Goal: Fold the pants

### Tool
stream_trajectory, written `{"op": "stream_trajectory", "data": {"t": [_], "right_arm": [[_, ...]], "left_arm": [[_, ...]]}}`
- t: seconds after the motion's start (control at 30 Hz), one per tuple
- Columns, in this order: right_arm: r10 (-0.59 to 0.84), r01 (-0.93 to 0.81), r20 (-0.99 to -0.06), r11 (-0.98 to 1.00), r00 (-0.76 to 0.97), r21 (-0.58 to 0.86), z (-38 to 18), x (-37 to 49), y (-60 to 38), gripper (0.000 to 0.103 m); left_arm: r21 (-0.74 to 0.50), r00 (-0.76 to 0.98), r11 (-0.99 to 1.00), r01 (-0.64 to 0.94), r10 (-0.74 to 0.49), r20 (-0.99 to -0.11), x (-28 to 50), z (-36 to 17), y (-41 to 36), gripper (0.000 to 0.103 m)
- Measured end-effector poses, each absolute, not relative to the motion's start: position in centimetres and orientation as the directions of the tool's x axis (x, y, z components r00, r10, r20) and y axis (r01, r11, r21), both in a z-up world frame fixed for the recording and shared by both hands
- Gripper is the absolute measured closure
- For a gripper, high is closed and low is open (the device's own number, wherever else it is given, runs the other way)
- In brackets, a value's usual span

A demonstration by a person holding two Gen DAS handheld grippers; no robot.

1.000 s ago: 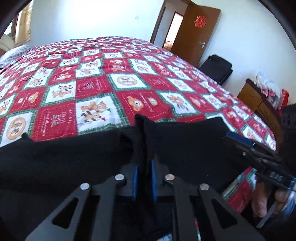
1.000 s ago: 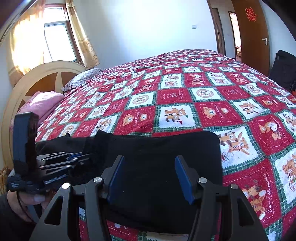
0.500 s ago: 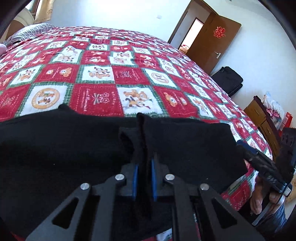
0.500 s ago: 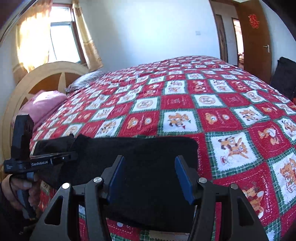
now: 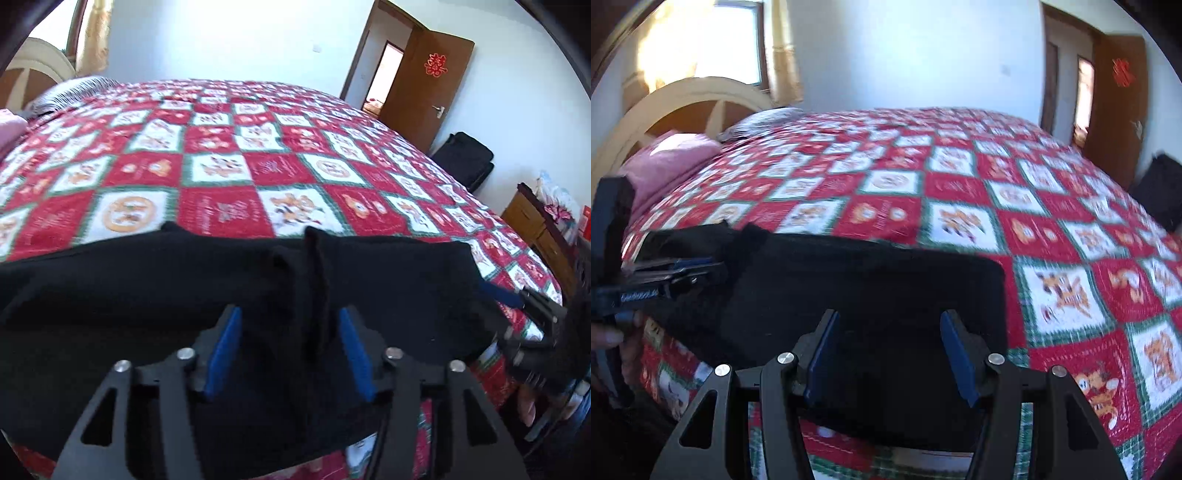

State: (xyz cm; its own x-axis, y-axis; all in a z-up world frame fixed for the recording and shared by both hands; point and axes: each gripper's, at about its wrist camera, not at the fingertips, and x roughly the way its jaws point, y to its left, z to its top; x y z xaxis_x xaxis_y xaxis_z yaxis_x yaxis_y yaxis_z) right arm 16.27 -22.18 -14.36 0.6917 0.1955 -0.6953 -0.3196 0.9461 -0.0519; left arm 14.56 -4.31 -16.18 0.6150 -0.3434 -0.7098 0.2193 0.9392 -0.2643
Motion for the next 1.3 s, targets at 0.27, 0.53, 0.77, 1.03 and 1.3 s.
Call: {"op": "stream_trajectory", "data": {"t": [0.27,0.53,0.77,1.03,1.3], "right_arm": [[0.176,-0.344,-0.745,0.936,0.644,-0.076,-15.9,16.2,-20.6,0.041],[0.257,-0.413,-0.688,0.908,0.678,-0.068,-14.0,16.5,-14.7,0.041],[0.347,-0.527,-0.726,0.849,0.594,-0.025,-16.2,17.2,-8.4,0.041],[0.329,-0.542,-0.722,0.837,0.608,-0.075,-17.4,16.4,-7.7,0.04],[0.315,-0.575,-0.725,0.807,0.612,-0.135,-18.0,15.2,-7.0,0.037]], "left_arm": [[-0.155,0.658,0.974,0.162,-0.224,-0.719,13.7,-15.5,-0.6,0.04],[-0.117,0.669,0.99,0.083,-0.143,-0.729,13.3,-15.4,3.7,0.039],[-0.081,0.681,0.996,0.031,-0.081,-0.727,12.7,-15.3,6.7,0.029],[-0.073,0.684,0.997,-0.035,-0.029,-0.729,12.3,-15.6,9.7,0.027],[0.057,0.694,0.987,-0.153,0.148,-0.705,11.9,-15.6,13.9,0.023]]}}
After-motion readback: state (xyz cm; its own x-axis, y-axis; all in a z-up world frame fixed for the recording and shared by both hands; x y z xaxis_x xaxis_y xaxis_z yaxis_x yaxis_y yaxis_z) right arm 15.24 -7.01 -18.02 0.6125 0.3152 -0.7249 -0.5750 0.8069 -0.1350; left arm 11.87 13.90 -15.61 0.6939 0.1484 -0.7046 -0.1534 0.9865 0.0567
